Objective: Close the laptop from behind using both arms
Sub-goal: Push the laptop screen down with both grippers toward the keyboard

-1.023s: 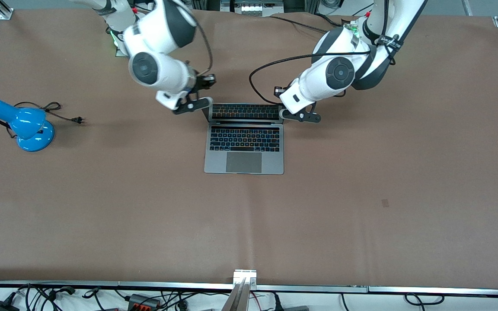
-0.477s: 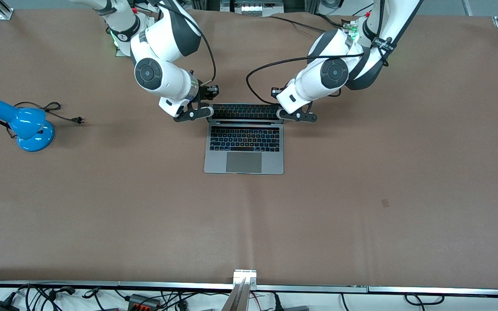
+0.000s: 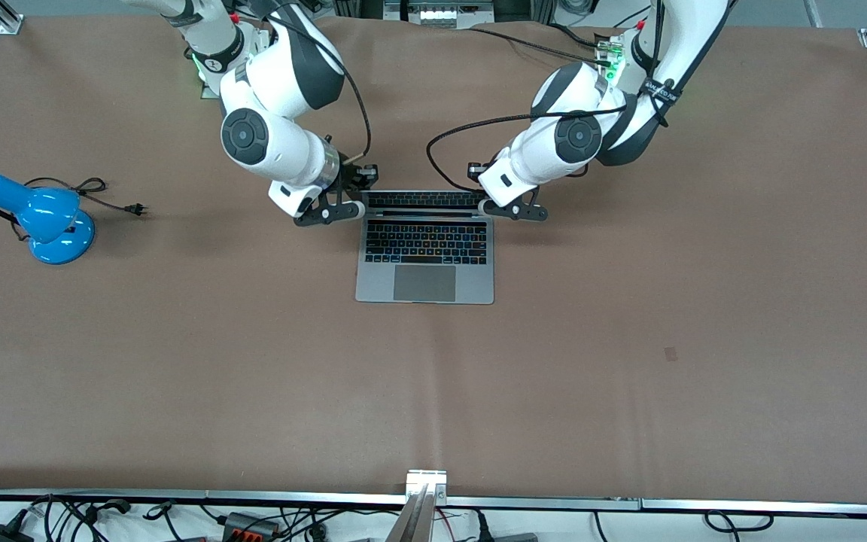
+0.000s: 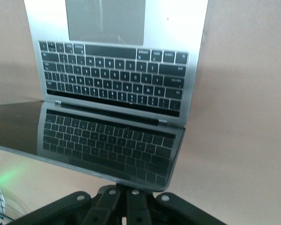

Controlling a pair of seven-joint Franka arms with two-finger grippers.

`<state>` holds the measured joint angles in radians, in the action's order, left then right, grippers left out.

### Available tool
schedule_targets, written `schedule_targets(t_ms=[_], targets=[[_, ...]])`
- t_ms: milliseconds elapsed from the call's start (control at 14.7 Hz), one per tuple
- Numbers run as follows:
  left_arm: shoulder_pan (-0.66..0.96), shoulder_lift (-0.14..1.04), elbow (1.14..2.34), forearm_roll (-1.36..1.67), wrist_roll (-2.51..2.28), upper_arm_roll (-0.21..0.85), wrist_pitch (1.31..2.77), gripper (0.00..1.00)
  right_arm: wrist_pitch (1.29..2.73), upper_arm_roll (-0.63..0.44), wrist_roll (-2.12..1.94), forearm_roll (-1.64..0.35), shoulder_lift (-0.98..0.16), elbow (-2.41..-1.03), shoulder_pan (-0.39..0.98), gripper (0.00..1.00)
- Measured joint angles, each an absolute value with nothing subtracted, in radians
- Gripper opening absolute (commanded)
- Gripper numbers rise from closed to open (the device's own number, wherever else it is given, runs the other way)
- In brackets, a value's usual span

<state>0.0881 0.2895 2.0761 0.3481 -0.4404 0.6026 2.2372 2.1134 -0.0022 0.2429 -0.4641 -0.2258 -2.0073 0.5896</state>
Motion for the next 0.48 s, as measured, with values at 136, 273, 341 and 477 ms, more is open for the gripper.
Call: schedule_targets(t_ms=[136,273,341,477], targets=[[0.084,0.303,2.061,0.347,-0.44,0.6,2.252,0.0,2.114,-0.003,0.243,-0.464,-0.262,-1.968,0.574,0.0],[0.082,0.328,2.034,0.346,-0.44,0.597,2.265,0.0,2.121,-0.003,0.243,-0.464,-0.308,-1.929,0.564,0.0],[0.082,0.342,2.023,0.346,-0.44,0.596,2.275,0.0,2.136,-0.004,0.243,-0.464,-0.331,-1.915,0.563,0.0],[0.083,0.371,2.011,0.341,-0.44,0.594,2.309,0.0,2.171,-0.006,0.243,-0.464,-0.376,-1.887,0.562,0.0]])
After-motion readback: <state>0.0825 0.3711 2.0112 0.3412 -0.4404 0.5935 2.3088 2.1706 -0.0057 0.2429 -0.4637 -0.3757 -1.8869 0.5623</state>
